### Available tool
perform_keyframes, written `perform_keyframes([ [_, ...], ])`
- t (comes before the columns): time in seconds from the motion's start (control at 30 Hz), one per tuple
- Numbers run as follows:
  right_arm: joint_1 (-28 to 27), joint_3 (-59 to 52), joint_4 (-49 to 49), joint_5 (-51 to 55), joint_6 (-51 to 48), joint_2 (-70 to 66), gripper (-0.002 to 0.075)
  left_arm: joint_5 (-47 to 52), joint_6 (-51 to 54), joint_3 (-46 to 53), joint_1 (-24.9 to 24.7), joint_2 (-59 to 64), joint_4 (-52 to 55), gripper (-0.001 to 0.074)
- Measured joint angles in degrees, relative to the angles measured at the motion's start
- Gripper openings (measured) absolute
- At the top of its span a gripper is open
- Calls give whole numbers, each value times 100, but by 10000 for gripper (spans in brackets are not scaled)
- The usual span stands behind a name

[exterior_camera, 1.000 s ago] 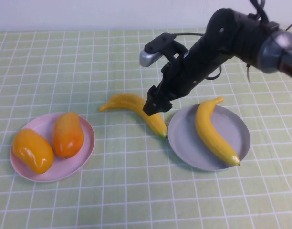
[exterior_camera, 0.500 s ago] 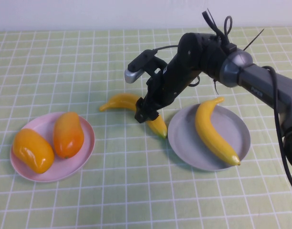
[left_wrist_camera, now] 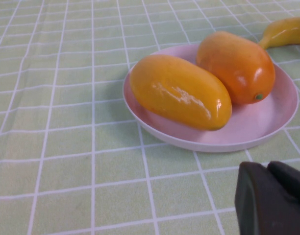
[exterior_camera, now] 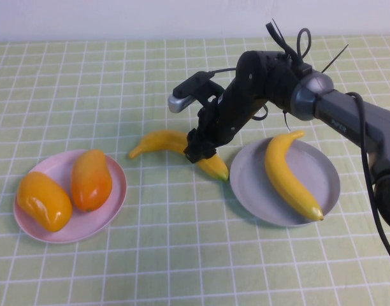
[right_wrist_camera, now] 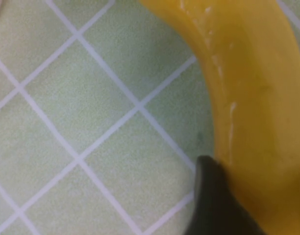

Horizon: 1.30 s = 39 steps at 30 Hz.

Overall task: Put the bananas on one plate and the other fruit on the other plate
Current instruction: Put another type of fruit in the right plate

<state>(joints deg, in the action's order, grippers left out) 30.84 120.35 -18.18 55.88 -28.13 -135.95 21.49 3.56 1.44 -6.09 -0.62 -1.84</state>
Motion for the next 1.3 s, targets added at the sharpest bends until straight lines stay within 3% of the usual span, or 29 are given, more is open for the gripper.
perform_keyframes([
  [0.2,0,241,38,150,450,0,309,0,0,0,0,0,0,3],
  [0.43,-21,1418,151,1254,1454,137,308,0,0,0,0,0,0,3],
  [0.7,-187,1533,1359,1553,2404,1221,308,0,0,0,0,0,0,3],
  [1.0,-198,-231,1964,1576,3103,3109,307,0,0,0,0,0,0,3],
  [1.3,-198,-2395,1589,1452,4336,3243,307,0,0,0,0,0,0,3],
])
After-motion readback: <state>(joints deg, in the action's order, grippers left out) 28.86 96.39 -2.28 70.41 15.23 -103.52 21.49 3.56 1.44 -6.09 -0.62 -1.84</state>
